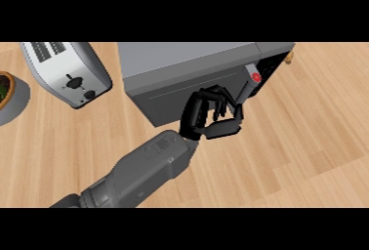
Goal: Pick up the milk, place it into the microwave and close the microwave
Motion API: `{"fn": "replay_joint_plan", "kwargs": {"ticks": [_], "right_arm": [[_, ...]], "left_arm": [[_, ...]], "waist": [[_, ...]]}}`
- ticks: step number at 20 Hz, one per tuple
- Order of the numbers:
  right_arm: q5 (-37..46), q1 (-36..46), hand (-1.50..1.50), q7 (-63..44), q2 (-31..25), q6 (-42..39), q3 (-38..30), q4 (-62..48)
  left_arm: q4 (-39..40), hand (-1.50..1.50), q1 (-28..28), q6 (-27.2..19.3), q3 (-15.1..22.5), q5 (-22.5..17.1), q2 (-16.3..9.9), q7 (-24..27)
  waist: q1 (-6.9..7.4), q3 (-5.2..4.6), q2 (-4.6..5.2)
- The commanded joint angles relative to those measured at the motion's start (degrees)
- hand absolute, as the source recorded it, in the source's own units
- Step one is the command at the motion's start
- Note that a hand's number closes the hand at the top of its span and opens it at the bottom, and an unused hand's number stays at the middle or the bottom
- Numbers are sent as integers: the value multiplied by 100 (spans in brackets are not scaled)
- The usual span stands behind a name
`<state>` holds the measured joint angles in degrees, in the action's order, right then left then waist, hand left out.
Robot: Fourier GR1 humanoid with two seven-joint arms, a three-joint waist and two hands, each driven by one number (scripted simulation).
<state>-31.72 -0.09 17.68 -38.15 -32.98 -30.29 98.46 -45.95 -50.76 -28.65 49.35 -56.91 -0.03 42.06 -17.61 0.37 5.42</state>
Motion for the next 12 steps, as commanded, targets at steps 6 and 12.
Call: {"fn": "replay_joint_plan", "kwargs": {"ticks": [6, 12], "right_arm": [[-267, 235, -150, 35, -249, -273, -105, -488], [-351, 353, -150, 24, -440, -423, -162, -733]], "left_arm": [[522, 150, -475, 99, -124, -228, 3, -64], [564, 150, -594, 72, -72, -357, 3, -76]], "waist": [[-49, -16, 74], [-103, -14, 63]]}}
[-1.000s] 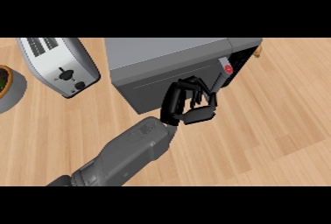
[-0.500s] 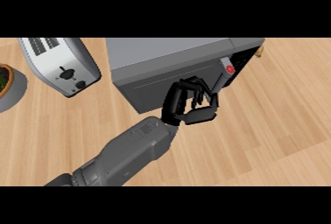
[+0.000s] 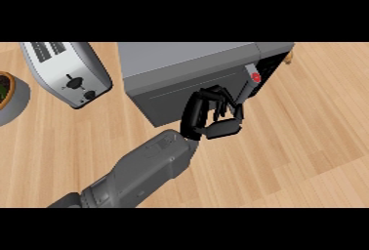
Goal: Pick up the milk, place it into the microwave and close the microwave
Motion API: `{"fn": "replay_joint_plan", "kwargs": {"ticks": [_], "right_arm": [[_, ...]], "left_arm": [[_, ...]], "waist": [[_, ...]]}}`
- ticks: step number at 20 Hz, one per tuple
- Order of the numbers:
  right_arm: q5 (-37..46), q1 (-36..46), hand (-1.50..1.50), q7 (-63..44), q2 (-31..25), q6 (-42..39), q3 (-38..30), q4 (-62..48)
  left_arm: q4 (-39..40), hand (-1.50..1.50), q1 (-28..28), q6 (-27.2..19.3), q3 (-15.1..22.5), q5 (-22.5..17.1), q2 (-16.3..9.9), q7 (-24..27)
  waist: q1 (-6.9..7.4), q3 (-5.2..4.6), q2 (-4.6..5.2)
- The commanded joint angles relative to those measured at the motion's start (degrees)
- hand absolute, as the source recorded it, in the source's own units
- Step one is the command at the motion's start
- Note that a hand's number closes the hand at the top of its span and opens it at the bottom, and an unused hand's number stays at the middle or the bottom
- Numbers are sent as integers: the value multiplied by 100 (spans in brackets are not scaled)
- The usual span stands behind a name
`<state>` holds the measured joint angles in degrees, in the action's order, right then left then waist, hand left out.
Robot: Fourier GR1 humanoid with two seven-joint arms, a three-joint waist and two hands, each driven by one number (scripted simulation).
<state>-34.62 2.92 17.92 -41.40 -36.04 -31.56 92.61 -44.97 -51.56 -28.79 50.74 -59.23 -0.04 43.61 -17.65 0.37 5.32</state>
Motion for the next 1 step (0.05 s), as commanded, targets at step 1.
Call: {"fn": "replay_joint_plan", "kwargs": {"ticks": [1], "right_arm": [[-49, 136, -150, 1, -148, -95, -37, -235]], "left_arm": [[453, 150, -549, 126, -156, -101, 4, -192]], "waist": [[2, -13, 83]]}}
